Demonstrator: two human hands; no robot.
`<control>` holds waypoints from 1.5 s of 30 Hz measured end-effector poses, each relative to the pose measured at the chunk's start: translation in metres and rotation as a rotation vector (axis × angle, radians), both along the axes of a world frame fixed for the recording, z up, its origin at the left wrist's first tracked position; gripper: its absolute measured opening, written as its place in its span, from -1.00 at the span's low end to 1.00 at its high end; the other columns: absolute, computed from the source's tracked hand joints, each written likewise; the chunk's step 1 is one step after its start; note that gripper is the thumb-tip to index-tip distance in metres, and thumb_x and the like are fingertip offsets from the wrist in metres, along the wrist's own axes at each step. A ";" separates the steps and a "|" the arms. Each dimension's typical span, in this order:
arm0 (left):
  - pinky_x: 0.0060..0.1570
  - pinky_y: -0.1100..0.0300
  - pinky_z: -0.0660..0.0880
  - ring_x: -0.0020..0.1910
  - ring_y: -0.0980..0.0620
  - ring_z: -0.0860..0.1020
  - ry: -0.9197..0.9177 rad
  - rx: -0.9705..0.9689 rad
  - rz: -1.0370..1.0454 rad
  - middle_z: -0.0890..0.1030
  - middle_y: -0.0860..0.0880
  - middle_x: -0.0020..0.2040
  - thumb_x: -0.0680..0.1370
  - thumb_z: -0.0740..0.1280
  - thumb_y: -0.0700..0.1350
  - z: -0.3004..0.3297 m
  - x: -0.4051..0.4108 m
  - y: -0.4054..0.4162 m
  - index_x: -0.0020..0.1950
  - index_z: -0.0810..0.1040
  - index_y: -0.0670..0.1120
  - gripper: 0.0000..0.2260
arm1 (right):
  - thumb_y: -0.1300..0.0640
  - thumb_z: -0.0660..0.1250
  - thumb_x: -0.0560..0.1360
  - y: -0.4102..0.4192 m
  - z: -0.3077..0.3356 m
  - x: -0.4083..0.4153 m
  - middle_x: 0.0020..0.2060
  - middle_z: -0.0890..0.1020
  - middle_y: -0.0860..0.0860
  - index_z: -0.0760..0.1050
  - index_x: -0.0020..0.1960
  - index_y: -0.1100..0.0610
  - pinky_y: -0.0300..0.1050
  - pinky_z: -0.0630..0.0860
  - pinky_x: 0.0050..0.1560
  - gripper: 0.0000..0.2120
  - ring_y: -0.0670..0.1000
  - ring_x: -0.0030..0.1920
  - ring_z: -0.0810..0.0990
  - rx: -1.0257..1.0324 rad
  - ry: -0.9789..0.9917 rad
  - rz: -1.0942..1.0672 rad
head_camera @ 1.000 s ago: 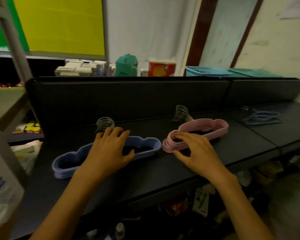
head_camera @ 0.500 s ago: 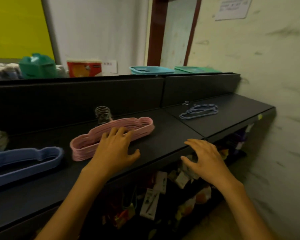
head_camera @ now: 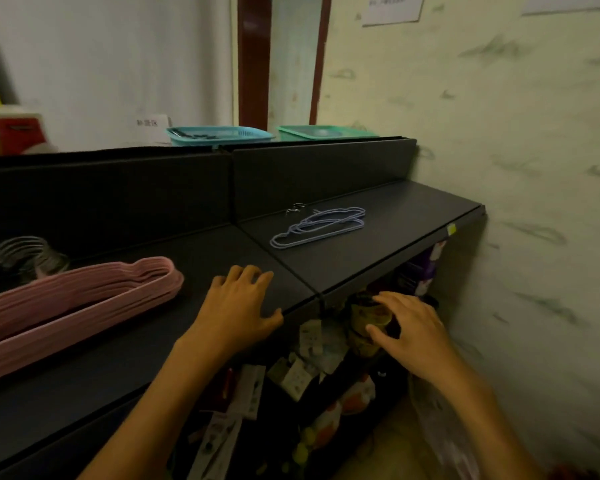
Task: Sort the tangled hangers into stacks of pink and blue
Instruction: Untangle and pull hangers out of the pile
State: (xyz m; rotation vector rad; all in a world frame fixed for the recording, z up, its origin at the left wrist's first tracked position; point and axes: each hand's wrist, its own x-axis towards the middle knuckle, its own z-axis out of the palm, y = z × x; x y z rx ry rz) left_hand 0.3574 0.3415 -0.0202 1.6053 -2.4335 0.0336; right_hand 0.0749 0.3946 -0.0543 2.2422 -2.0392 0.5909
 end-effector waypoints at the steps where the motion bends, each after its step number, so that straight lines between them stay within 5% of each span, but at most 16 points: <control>1: 0.34 -0.02 0.25 0.40 -0.04 0.21 -0.004 0.008 -0.008 0.24 -0.01 0.45 0.50 0.18 0.27 -0.001 -0.011 -0.011 0.51 0.14 0.03 -0.35 | -0.29 0.15 0.43 -0.009 -0.002 -0.010 0.35 0.39 -0.11 0.33 0.39 -0.05 -0.21 0.12 0.31 -0.40 -0.07 0.36 0.31 0.000 0.001 -0.004; 19: 0.41 -0.05 0.17 0.45 -0.06 0.14 0.014 0.022 0.209 0.17 -0.03 0.48 0.50 0.23 0.24 0.012 -0.125 -0.216 0.52 0.09 0.03 -0.33 | -0.17 0.30 0.48 -0.272 0.022 -0.126 0.35 0.39 -0.05 0.30 0.41 0.00 -0.09 0.21 0.38 -0.44 -0.02 0.37 0.32 0.041 -0.008 0.188; 25: 0.40 -0.03 0.19 0.43 -0.03 0.16 -0.001 0.019 0.320 0.18 -0.01 0.47 0.49 0.23 0.25 0.010 -0.121 -0.242 0.52 0.09 0.04 -0.32 | -0.14 0.34 0.45 -0.345 0.017 -0.114 0.35 0.40 -0.01 0.31 0.40 0.02 -0.10 0.20 0.38 -0.42 0.00 0.37 0.32 0.056 -0.053 0.349; 32: 0.39 0.01 0.20 0.43 -0.02 0.16 0.000 0.024 0.456 0.18 0.00 0.47 0.50 0.23 0.23 0.009 -0.134 -0.260 0.52 0.09 0.03 -0.33 | -0.40 0.25 0.34 -0.413 0.018 -0.103 0.42 0.30 -0.08 0.20 0.45 -0.08 -0.07 0.16 0.41 -0.22 -0.05 0.41 0.25 0.214 -0.006 0.560; 45: 0.37 0.01 0.24 0.42 -0.02 0.20 0.060 0.030 0.750 0.23 0.00 0.46 0.52 0.26 0.19 0.009 -0.173 -0.253 0.52 0.13 0.02 -0.35 | -0.41 0.33 0.29 -0.474 0.017 -0.094 0.41 0.29 -0.07 0.16 0.44 -0.18 -0.03 0.29 0.35 -0.19 0.00 0.37 0.28 0.432 0.058 0.897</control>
